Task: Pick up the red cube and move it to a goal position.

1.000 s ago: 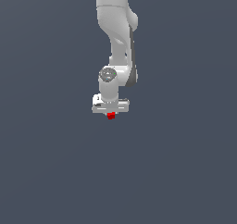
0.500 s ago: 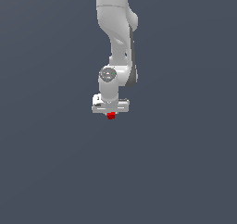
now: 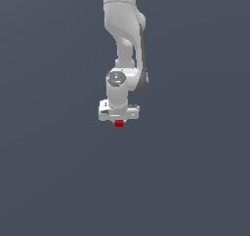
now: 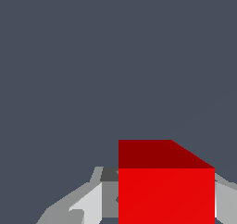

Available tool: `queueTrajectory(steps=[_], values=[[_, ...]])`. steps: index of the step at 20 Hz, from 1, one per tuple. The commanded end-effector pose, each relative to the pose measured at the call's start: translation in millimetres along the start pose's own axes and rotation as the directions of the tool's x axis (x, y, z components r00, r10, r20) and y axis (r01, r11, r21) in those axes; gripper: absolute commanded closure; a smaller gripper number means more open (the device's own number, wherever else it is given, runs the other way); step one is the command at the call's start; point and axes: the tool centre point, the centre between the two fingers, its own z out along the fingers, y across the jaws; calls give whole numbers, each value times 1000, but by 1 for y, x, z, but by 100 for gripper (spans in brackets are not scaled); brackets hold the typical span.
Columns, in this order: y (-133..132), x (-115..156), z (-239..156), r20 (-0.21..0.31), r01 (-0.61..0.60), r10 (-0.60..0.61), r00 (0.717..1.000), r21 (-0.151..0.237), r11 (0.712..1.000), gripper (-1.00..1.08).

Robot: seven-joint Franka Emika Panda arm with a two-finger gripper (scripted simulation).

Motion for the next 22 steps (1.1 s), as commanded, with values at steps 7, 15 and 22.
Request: queueTrajectory(steps=[7, 15, 22], values=[[-25, 45, -34, -1, 1, -1, 1000, 0, 1000, 108], [-40, 77, -56, -1, 1, -1, 1000, 0, 1000, 108], [-44, 86, -62, -1, 1, -1, 1000, 0, 1000, 108]])
